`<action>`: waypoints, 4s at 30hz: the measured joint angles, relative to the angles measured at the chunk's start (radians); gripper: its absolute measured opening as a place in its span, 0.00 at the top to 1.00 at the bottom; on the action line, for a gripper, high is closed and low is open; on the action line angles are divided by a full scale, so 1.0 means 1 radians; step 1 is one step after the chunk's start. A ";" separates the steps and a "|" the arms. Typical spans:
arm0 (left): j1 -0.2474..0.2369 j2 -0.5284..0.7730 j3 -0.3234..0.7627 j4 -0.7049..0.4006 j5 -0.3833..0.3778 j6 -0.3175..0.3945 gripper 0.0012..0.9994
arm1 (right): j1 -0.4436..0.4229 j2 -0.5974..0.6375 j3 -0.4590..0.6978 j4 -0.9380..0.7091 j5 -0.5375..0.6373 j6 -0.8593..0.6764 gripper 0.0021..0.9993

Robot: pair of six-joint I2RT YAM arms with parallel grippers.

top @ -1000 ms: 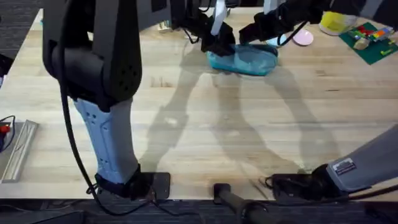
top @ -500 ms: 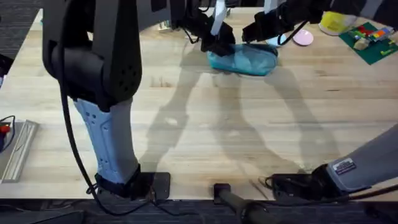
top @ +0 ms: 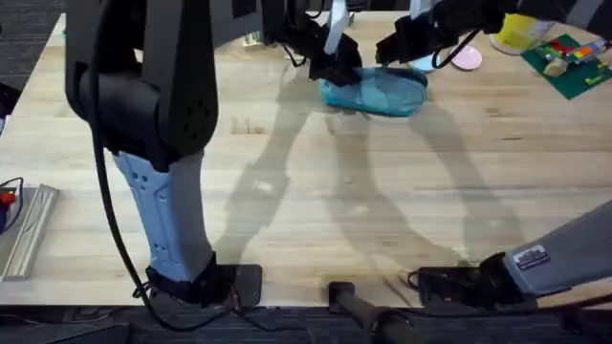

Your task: Unzip the bag, pick up the pens from the table one at a time and place them inside, then zip the bag closed.

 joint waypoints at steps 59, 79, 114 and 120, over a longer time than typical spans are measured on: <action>0.003 0.000 0.000 0.003 0.007 -0.037 0.96 | -0.364 -0.117 0.000 -0.179 0.041 -0.156 0.97; 0.003 0.000 0.000 0.003 0.006 -0.037 0.96 | -0.364 -0.383 0.000 -0.372 0.033 0.119 0.00; 0.004 0.000 0.000 0.003 0.007 -0.037 0.96 | -0.340 -0.383 0.000 -0.282 -0.039 -0.817 0.00; 0.004 0.000 0.000 0.003 0.007 -0.037 0.96 | -0.340 -0.383 0.000 -0.249 -0.039 -0.969 0.00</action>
